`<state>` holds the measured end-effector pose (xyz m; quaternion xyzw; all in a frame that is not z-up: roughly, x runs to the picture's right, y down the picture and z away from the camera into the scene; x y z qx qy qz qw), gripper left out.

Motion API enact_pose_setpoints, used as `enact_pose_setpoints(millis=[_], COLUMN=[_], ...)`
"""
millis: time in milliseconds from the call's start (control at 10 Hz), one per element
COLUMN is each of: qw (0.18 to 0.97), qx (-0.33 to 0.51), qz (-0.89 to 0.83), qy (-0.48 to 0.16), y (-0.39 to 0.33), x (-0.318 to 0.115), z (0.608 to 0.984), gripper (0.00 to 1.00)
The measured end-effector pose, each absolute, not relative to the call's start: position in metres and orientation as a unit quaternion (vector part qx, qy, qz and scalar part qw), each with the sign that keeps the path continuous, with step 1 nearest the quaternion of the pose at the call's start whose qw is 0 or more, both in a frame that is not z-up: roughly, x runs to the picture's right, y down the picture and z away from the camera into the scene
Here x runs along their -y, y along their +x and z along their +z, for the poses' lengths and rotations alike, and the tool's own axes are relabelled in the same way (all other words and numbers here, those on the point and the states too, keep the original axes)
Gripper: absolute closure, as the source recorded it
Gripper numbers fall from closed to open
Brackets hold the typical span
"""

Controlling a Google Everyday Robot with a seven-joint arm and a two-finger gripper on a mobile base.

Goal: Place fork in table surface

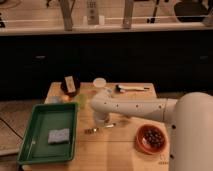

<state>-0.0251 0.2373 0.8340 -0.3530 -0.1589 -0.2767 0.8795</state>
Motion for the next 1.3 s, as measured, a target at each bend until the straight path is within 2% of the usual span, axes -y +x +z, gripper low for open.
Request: enact_pose_setpoints(millis=[800,1300], qw=[0.877,0.852], qx=[0.171,0.214], qz=[-0.273,-0.313], qy=[-0.356,-0.361], y=[-0.027,-0.028], x=[-0.237,-0.192], z=[0.835,0.798], gripper=[1.00,1.00])
